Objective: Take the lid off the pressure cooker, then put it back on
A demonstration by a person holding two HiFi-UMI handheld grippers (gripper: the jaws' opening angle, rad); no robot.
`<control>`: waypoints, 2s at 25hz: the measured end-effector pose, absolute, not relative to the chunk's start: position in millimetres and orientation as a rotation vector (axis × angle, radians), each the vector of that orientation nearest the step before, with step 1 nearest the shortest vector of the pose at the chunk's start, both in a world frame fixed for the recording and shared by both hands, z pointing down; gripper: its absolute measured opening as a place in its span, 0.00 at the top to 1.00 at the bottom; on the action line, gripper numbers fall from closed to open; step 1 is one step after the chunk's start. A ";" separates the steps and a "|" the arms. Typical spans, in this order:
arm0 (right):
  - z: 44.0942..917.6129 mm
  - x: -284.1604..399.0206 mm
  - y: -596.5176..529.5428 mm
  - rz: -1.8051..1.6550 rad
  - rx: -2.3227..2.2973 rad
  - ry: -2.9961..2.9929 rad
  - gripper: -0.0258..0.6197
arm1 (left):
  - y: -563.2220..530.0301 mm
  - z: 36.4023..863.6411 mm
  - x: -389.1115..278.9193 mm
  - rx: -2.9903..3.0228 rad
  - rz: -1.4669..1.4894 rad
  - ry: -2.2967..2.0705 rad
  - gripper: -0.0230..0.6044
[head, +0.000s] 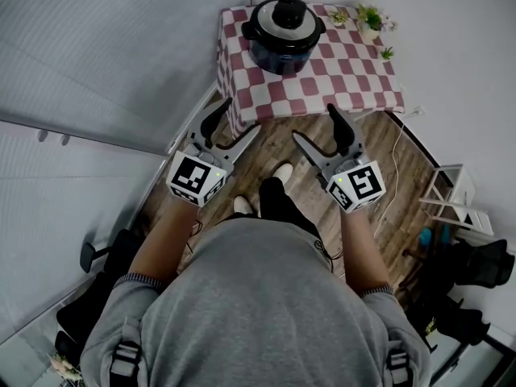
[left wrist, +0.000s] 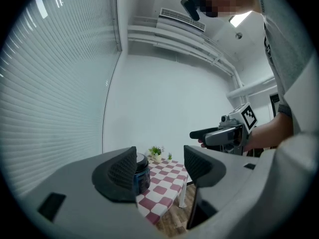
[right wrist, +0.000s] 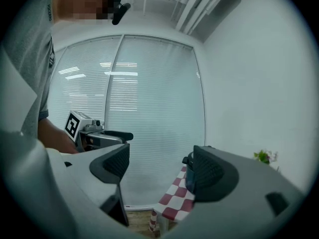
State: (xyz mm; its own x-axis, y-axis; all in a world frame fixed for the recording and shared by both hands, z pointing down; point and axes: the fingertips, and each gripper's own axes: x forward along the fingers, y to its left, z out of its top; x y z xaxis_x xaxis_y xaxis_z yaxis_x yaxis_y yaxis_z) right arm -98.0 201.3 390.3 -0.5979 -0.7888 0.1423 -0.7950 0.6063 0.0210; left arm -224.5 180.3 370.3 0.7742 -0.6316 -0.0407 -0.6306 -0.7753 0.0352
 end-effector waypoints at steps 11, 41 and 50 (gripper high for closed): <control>397.7 -62.5 87.8 0.074 1.286 -2.697 0.32 | 69.2 370.5 -191.1 2.941 -0.025 -1.075 0.47; 425.1 -45.0 -129.4 0.192 1.128 -2.640 0.36 | -150.2 410.7 -130.5 2.971 0.241 -0.849 0.47; 455.3 -45.6 -167.1 0.277 1.092 -2.510 0.38 | -189.9 442.3 -101.7 3.082 0.523 -0.480 0.47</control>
